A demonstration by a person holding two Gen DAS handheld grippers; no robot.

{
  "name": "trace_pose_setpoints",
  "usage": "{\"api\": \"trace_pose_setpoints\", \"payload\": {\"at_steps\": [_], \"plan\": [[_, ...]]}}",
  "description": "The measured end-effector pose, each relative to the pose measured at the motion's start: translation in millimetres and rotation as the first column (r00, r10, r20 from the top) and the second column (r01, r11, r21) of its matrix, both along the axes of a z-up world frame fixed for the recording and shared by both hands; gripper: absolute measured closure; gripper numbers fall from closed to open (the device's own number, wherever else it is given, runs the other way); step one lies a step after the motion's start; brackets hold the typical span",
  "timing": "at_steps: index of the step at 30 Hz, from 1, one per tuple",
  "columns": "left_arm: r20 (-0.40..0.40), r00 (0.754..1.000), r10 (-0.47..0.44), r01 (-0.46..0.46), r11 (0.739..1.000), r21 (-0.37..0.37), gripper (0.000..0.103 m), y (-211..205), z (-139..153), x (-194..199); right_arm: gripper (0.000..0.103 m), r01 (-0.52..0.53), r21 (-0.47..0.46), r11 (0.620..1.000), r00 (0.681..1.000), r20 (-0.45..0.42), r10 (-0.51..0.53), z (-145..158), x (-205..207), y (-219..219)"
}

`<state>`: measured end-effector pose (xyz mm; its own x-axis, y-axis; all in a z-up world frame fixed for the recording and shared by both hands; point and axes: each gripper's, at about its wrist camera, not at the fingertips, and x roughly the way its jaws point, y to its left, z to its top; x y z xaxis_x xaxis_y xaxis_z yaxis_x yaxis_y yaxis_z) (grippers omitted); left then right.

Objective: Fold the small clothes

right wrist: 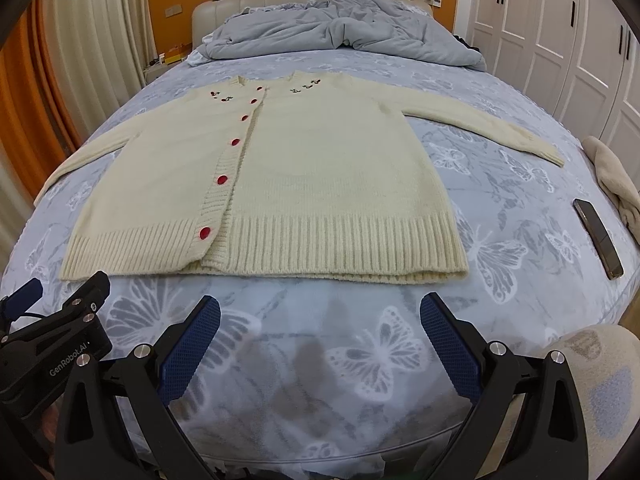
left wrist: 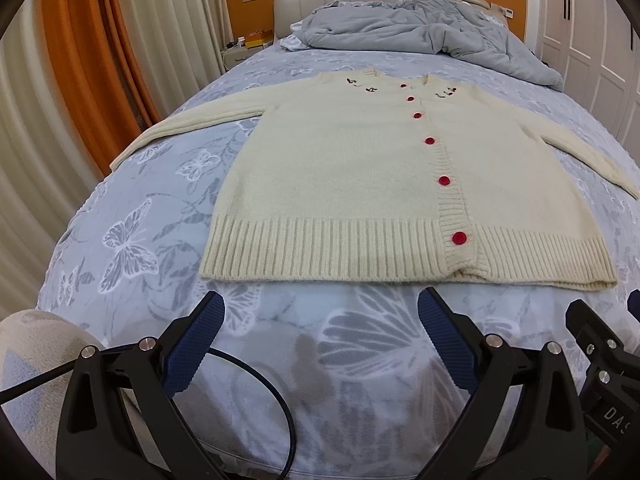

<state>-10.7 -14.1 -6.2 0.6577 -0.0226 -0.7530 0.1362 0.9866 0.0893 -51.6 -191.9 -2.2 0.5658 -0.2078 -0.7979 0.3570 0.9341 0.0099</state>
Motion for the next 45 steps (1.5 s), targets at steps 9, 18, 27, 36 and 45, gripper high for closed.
{"api": "trace_pose_setpoints", "payload": {"at_steps": [9,18,27,36,45], "plan": [[0.007,1.000,0.004,-0.004,1.000,0.008,0.008,-0.3,-1.1,-2.7,0.005,-0.003,0.003,1.000,1.000,0.001,0.003,-0.2,-0.1,1.8],[0.012,1.000,-0.001,0.001,1.000,0.008,0.008,0.8,-1.7,-3.2,0.005,-0.007,-0.001,1.000,1.000,-0.001,0.007,0.6,-0.2,3.4],[0.013,1.000,-0.002,0.002,1.000,0.008,0.008,-0.1,-2.0,-3.7,0.005,-0.013,-0.001,1.000,1.000,-0.004,0.013,0.2,-0.2,4.6],[0.014,1.000,-0.004,0.004,1.000,0.012,0.008,-1.0,-2.0,-3.7,0.005,-0.015,0.002,1.000,1.000,-0.001,0.015,-0.5,-0.3,5.5],[0.021,1.000,-0.008,0.007,1.000,0.013,0.008,-1.8,-2.8,-4.2,0.005,-0.016,0.000,1.000,1.000,-0.002,0.016,-0.1,0.1,6.2]]}}
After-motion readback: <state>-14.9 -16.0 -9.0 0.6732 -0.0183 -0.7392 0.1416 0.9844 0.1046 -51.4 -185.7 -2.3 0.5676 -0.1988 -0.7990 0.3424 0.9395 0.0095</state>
